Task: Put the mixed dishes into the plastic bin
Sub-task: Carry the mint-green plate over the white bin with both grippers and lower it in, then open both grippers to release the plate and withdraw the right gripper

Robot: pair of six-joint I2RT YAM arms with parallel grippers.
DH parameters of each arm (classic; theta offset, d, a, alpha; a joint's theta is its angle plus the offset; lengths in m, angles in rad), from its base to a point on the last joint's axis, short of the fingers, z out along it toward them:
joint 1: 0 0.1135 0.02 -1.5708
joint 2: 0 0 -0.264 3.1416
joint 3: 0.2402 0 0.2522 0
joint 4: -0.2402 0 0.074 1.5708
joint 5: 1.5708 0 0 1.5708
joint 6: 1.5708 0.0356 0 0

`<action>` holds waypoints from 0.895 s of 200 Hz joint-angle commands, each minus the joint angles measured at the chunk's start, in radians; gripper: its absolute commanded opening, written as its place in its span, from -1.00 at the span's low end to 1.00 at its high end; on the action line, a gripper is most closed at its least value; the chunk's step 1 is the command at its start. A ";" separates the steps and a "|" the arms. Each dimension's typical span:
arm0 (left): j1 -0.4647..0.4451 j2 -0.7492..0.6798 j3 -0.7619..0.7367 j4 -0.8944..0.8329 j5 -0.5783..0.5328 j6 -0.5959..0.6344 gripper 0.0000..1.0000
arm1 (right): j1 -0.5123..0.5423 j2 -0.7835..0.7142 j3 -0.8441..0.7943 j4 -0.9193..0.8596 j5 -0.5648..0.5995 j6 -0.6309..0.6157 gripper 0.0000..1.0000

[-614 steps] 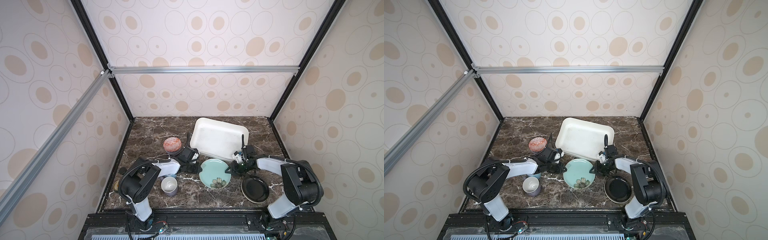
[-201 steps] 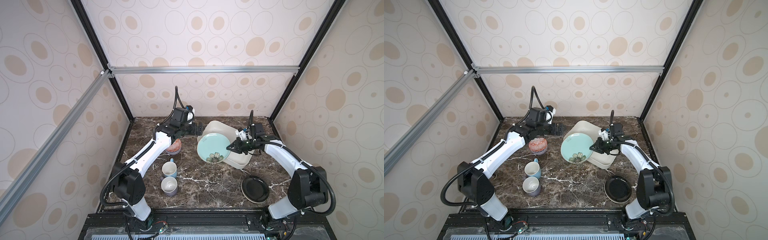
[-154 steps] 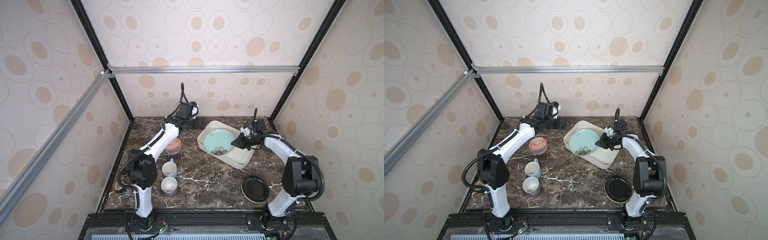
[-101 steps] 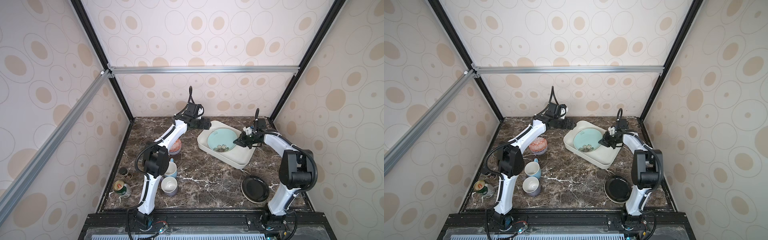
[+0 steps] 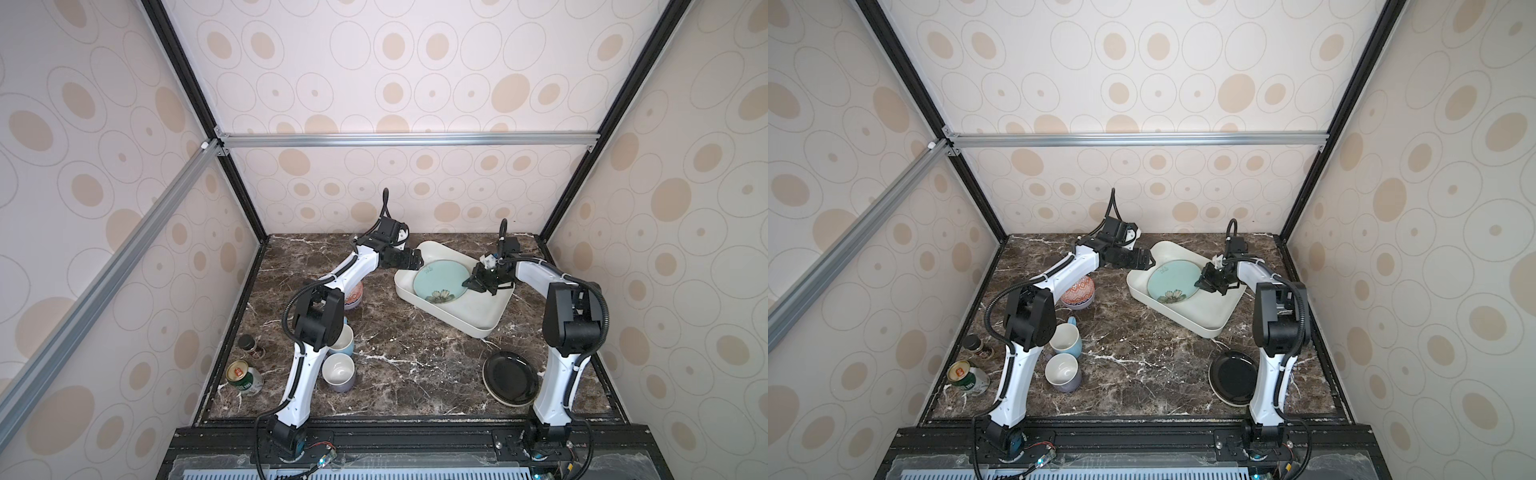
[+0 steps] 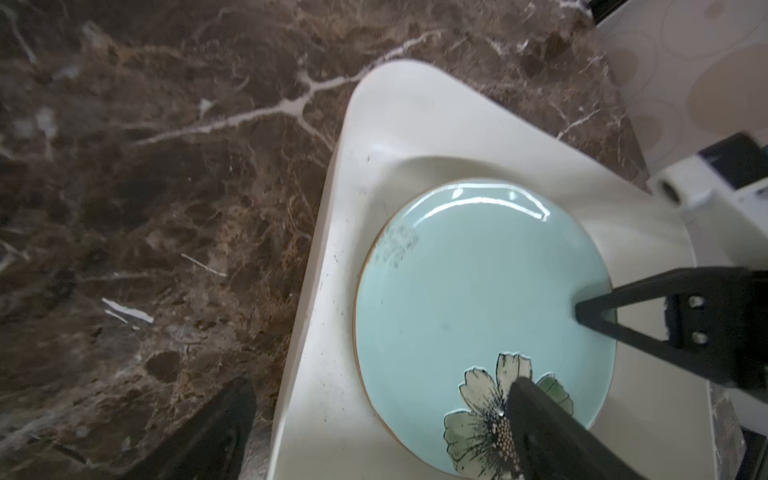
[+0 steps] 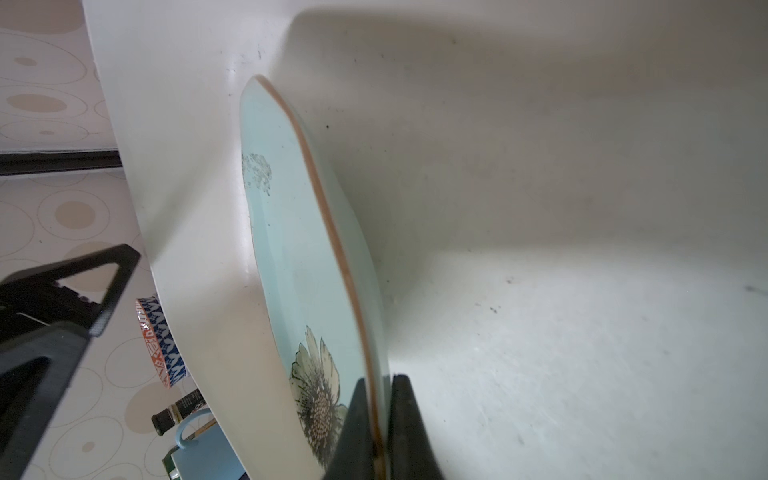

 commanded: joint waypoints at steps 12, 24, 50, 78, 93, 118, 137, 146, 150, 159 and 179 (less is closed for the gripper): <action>-0.007 -0.115 -0.172 0.083 0.041 -0.016 0.86 | 0.055 0.055 0.117 -0.029 -0.012 -0.017 -1.00; -0.009 -0.155 -0.248 0.114 0.047 -0.024 0.85 | 0.070 0.077 0.151 -0.045 -0.010 -0.020 -1.00; -0.014 -0.247 -0.396 0.174 0.057 -0.043 0.82 | 0.098 0.120 0.211 -0.072 -0.006 -0.025 -1.00; -0.027 -0.339 -0.515 0.216 0.059 -0.053 0.79 | 0.122 0.150 0.252 -0.094 -0.006 -0.030 -1.00; -0.034 -0.378 -0.560 0.232 0.062 -0.059 0.78 | 0.133 0.165 0.275 -0.107 -0.009 -0.033 -1.00; -0.049 -0.413 -0.598 0.250 0.079 -0.061 0.78 | 0.152 0.193 0.318 -0.136 -0.018 -0.048 -1.00; -0.057 -0.426 -0.606 0.250 0.077 -0.064 0.78 | 0.160 0.223 0.372 -0.181 -0.050 -0.082 -1.00; -0.058 -0.437 -0.610 0.254 0.076 -0.066 0.78 | 0.165 0.239 0.403 -0.215 -0.055 -0.103 -1.00; -0.059 -0.442 -0.612 0.257 0.076 -0.067 0.78 | 0.168 0.247 0.415 -0.227 -0.056 -0.112 -1.00; -0.057 -0.455 -0.615 0.258 0.073 -0.067 0.79 | 0.169 0.262 0.443 -0.253 -0.057 -0.127 -1.00; -0.059 -0.482 -0.615 0.252 0.055 -0.062 0.80 | 0.174 0.291 0.482 -0.268 -0.061 -0.136 -1.00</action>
